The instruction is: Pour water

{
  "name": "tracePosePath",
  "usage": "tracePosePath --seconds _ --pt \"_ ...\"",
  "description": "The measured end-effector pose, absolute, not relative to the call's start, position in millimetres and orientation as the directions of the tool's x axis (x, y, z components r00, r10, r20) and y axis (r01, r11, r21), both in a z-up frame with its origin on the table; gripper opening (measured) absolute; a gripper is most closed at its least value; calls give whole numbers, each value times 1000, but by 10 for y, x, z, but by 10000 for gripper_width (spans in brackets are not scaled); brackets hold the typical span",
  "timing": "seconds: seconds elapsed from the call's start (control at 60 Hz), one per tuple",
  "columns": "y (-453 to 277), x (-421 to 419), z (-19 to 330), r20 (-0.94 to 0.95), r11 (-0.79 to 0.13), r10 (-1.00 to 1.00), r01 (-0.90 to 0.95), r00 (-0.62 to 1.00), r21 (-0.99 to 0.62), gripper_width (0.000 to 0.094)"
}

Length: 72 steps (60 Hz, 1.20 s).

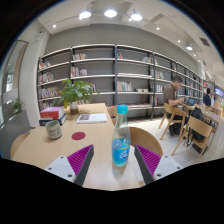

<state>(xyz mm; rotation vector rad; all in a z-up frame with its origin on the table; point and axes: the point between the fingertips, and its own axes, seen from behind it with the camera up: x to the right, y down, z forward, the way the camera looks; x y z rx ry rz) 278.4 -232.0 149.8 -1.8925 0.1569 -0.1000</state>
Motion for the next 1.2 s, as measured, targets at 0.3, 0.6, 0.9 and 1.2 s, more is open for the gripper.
tracePosePath --seconds 0.3,0.6,0.9,1.2 --pt "-1169 3220 1074 -12 -252 -143 -48 990 -967 725" --pt "-879 3129 1097 73 -201 -144 43 987 -979 350" --pt "-391 2552 1456 437 -298 -75 398 896 -867 350" --pt "653 1433 1895 928 -237 149 923 341 -302 351"
